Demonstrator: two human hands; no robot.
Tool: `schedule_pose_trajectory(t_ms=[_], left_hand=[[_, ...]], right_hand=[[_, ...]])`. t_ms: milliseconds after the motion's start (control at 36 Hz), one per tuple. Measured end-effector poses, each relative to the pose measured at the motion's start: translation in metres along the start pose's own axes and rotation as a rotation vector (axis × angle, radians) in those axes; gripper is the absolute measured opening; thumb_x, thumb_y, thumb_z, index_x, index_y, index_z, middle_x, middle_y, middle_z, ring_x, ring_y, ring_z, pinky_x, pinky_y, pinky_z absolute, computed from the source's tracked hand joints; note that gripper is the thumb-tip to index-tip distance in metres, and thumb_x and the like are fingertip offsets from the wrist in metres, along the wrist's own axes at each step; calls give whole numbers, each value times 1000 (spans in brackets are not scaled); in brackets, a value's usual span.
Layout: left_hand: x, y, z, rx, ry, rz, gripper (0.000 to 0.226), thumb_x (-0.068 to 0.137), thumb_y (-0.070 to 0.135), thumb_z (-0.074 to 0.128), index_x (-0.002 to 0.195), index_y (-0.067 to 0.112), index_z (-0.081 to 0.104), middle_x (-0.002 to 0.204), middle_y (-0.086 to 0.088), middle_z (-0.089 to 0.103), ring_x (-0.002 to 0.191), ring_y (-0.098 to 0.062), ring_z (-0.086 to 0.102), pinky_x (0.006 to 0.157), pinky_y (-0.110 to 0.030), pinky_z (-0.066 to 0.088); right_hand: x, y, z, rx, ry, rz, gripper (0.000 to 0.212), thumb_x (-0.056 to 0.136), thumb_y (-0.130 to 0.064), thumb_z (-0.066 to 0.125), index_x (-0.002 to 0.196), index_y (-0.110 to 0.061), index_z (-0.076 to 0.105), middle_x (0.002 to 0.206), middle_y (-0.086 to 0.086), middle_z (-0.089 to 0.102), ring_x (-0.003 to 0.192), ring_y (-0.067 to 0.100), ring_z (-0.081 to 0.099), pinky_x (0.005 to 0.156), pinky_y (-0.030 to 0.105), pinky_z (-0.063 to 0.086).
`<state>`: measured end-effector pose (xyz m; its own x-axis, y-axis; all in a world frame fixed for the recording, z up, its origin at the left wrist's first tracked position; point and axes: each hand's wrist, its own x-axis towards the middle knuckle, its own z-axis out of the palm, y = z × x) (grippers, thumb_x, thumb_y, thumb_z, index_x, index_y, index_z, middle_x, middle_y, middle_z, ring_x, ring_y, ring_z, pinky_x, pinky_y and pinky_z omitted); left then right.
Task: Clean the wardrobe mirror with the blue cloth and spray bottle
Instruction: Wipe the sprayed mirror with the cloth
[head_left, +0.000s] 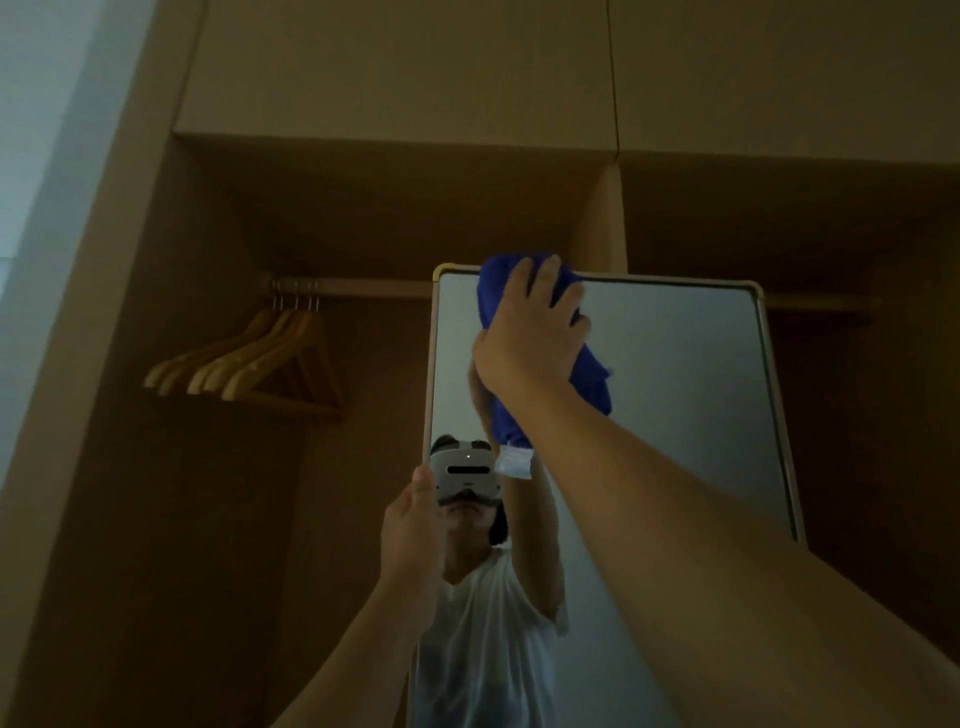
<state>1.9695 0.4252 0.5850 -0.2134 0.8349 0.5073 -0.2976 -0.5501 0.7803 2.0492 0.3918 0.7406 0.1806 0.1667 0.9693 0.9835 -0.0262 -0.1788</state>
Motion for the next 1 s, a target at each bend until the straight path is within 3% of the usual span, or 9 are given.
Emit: schedule_pose_trajectory(t_ms=[111, 222, 361, 472, 556, 694, 833, 917, 1000], left_hand=[[-5, 4, 1, 23, 11, -25, 59, 94, 48, 35, 123, -2, 46, 114, -30, 56, 110, -48, 50, 97, -58, 36], [-7, 2, 0, 26, 0, 0, 48, 93, 48, 37, 96, 6, 60, 61, -8, 59, 58, -22, 56, 56, -33, 46], [-8, -1, 0, 42, -4, -8, 40, 93, 51, 35, 72, 22, 53, 61, 0, 48, 53, -12, 44, 65, -32, 40], [-7, 6, 0, 8, 43, -91, 45, 94, 50, 32, 107, 15, 57, 92, -8, 61, 86, -20, 59, 80, -36, 47], [-9, 11, -3, -37, 11, -132, 45, 94, 48, 28, 83, 13, 53, 61, -3, 50, 59, -20, 48, 52, -26, 33], [-13, 16, -6, -162, -135, -142, 69, 95, 53, 22, 44, 17, 52, 34, 3, 41, 29, -9, 37, 45, -27, 29], [-9, 11, -14, -134, -224, -140, 66, 93, 61, 16, 91, 13, 62, 57, -3, 64, 49, -10, 59, 53, -24, 44], [-9, 8, -12, -163, -208, -182, 65, 91, 62, 19, 116, 15, 56, 103, -8, 67, 98, -19, 62, 86, -36, 47], [-9, 8, -10, -190, -153, -198, 62, 91, 62, 23, 118, 14, 51, 111, -11, 62, 106, -25, 57, 99, -42, 41]], right_hand=[[-4, -27, 3, 46, -23, -157, 80, 88, -37, 57, 150, -18, 11, 158, 13, 4, 138, 44, 12, 104, 55, 27], [-5, -27, 4, 83, -47, -179, 76, 89, -39, 55, 150, -24, 12, 158, 7, 3, 139, 42, 9, 104, 55, 26], [-21, -14, 2, 91, -40, -230, 74, 85, -37, 58, 148, -27, 20, 158, 3, 10, 136, 39, 16, 101, 52, 29], [-46, 0, 5, 64, -32, -308, 74, 82, -37, 59, 146, -26, 23, 156, 4, 16, 136, 37, 19, 102, 51, 29], [-68, 14, 7, 55, -37, -379, 74, 80, -35, 61, 144, -25, 27, 155, 3, 19, 135, 37, 22, 103, 51, 30], [-106, 35, 11, 41, -80, -488, 75, 75, -34, 65, 142, -25, 34, 152, 4, 29, 131, 37, 30, 101, 50, 34], [-135, 53, 18, 41, -39, -566, 75, 68, -37, 70, 137, -25, 43, 146, 3, 40, 125, 35, 40, 94, 48, 43], [-147, 61, 20, 44, -51, -598, 77, 66, -39, 73, 137, -25, 44, 145, 2, 41, 125, 34, 42, 93, 46, 44], [-159, 71, 20, 29, -67, -630, 78, 67, -42, 75, 137, -26, 46, 146, 1, 41, 124, 35, 45, 92, 47, 45]])
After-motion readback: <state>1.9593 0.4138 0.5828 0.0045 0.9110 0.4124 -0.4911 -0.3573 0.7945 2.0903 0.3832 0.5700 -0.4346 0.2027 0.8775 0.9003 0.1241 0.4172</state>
